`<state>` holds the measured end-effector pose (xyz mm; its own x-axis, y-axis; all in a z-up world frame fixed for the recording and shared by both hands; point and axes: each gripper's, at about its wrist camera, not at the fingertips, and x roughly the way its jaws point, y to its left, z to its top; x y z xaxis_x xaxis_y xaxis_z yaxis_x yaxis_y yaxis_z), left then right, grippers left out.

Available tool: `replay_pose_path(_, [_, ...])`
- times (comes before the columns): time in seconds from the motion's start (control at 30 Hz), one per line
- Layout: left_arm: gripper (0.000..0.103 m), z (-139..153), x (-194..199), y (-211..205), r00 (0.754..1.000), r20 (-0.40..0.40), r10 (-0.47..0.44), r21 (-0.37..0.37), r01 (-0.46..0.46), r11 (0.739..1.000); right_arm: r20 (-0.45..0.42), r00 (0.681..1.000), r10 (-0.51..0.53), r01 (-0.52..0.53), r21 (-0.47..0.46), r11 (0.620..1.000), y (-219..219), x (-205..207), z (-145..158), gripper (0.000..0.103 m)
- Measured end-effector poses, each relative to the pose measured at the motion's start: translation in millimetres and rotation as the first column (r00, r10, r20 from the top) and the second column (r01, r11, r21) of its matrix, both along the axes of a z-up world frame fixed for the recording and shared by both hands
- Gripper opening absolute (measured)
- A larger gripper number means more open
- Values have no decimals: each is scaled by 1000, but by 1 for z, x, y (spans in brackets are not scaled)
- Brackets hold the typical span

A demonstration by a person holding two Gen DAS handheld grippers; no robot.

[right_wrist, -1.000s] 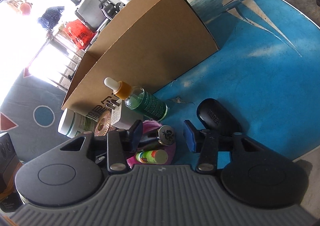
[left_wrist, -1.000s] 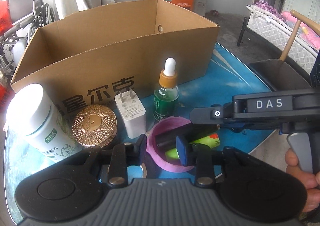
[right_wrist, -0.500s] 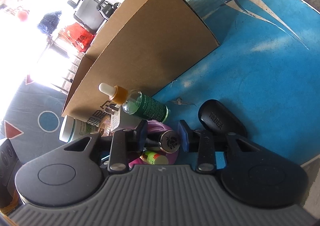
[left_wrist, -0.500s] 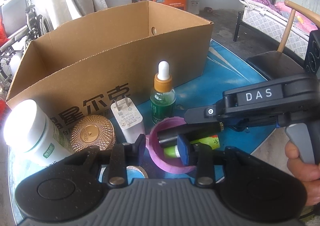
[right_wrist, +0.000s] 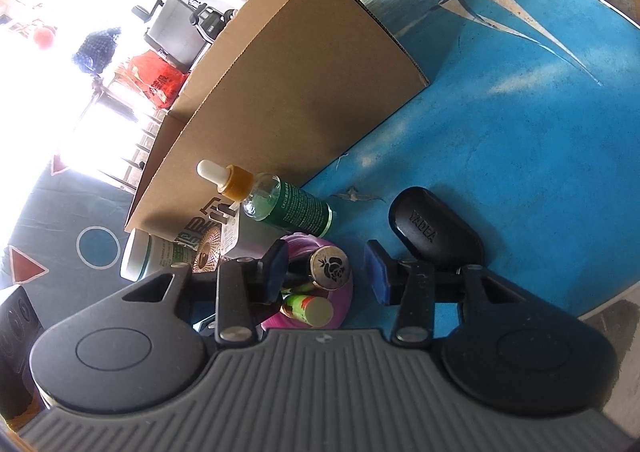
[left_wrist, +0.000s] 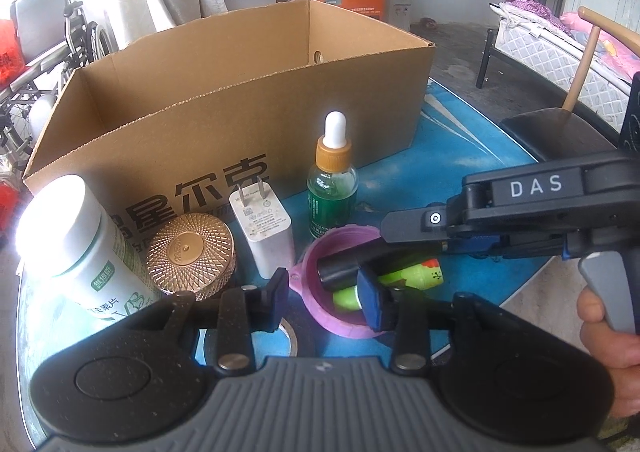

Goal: Organize rigid objects
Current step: 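Lower the right tool into the pink cup and grasp the black battery, then lift the black battery out of the pink cup with the right tool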

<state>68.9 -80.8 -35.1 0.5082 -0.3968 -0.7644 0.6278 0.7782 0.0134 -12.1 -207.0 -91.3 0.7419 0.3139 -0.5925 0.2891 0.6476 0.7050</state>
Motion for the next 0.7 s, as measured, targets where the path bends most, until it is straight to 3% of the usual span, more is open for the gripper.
replay_pose_path(0.23, [43,0,-5,0,999,44,-10,30,8,1000,33,999,13,-12,-25,1000,4,2,7,27])
replay_pose_path(0.7, [46,2,-5,-13,989,93,-114,35,111,993,109,990,85,-69,-149,986,19,10,34,22])
